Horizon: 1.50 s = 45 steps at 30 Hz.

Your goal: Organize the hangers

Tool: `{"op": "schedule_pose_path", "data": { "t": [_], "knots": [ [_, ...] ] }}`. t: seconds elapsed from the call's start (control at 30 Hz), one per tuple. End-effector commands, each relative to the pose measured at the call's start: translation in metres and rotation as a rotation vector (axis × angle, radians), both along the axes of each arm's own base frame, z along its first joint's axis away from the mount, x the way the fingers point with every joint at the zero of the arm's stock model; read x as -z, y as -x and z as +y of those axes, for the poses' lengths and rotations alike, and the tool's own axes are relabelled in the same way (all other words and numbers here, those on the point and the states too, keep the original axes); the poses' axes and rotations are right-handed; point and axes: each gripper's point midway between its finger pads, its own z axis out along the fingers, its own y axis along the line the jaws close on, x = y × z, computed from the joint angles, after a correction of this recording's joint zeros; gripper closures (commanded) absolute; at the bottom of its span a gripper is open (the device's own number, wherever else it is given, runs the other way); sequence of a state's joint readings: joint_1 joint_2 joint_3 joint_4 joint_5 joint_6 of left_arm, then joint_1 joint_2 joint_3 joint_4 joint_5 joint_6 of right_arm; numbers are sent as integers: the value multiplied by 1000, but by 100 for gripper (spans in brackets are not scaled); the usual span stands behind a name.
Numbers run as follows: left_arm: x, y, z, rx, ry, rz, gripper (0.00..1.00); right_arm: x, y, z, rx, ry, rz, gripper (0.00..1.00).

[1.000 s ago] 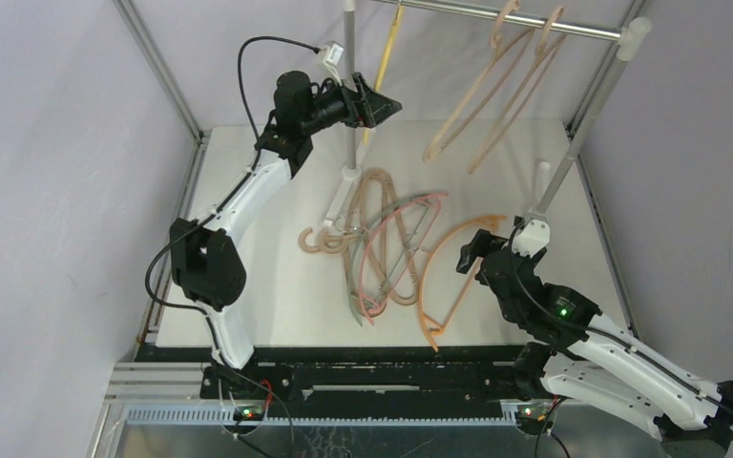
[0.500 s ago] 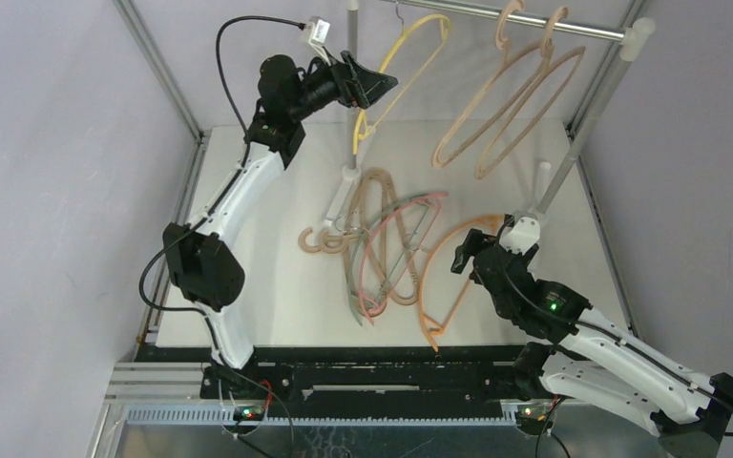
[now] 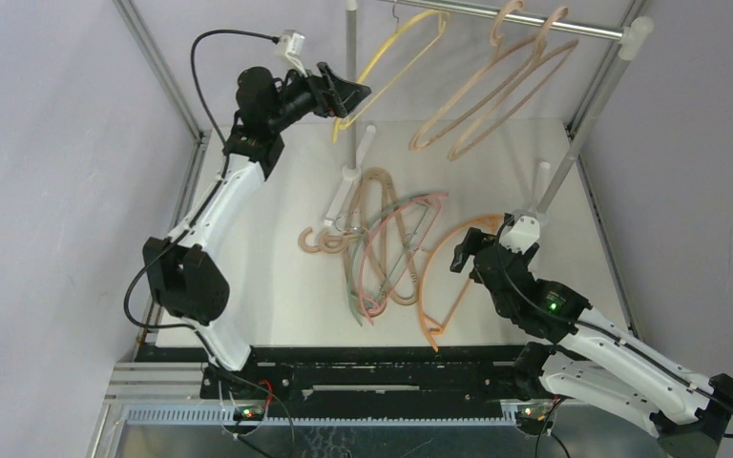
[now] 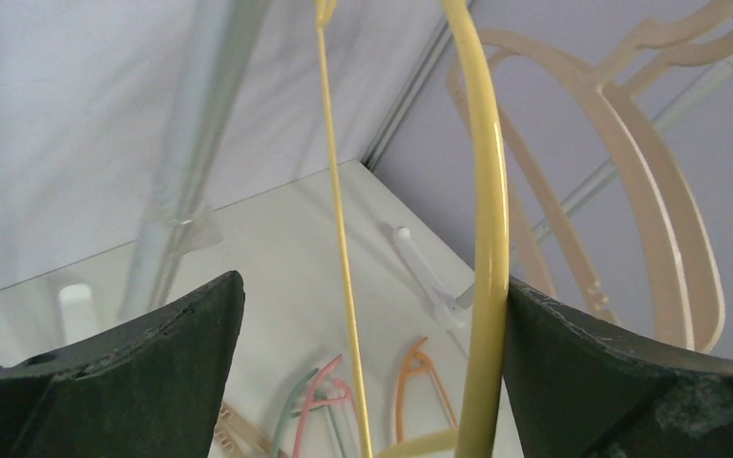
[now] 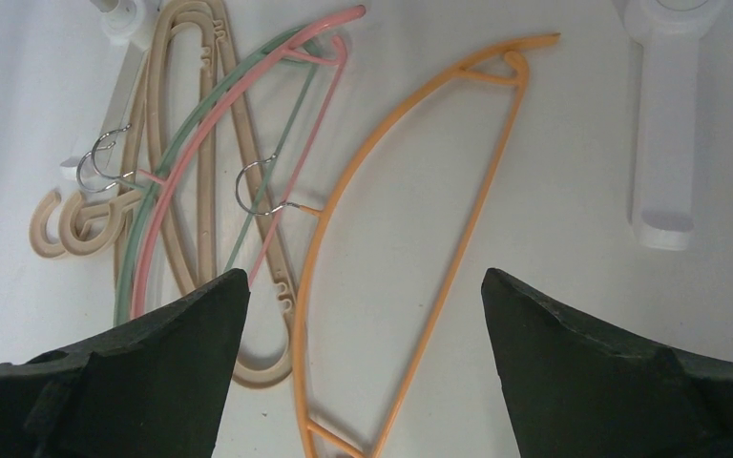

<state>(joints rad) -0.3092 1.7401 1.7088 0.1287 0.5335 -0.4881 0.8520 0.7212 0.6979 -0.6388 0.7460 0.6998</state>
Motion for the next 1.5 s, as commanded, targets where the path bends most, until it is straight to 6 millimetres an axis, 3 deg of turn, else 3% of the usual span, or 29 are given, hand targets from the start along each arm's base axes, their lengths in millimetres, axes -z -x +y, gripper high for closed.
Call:
{"op": "schedule_pose_path", "data": {
  "t": [0.0, 0.27, 0.4, 0.6, 0.8, 1.0, 1.13, 1.27, 1.47],
  "knots": [
    [-48, 19, 37, -57, 41, -138, 0, -1, -4, 3, -3, -13, -15, 0],
    [-27, 32, 79, -109, 100, -116, 0, 4, -4, 3, -4, -2, -3, 0],
    [-13, 37, 79, -89, 99, -89, 1, 8, -3, 3, -3, -1, 1, 0],
    [42, 49, 86, -124, 75, -7, 0, 15, -2, 4, -5, -5, 19, 0],
    [90, 78, 91, -137, 87, 47, 1, 21, -2, 5, -13, 14, 37, 1],
    [129, 108, 71, -94, 58, 114, 1, 37, -4, 17, -34, -9, 78, 4],
    [161, 135, 39, -51, 19, 172, 2, 58, -7, 33, -71, -21, 144, 12],
    [193, 165, 10, 32, -2, 255, 5, 66, -17, 51, -108, -40, 175, 15],
    [224, 201, -2, 92, -45, 303, 9, 76, -40, 75, -146, -105, 208, 18]
  ]
}}
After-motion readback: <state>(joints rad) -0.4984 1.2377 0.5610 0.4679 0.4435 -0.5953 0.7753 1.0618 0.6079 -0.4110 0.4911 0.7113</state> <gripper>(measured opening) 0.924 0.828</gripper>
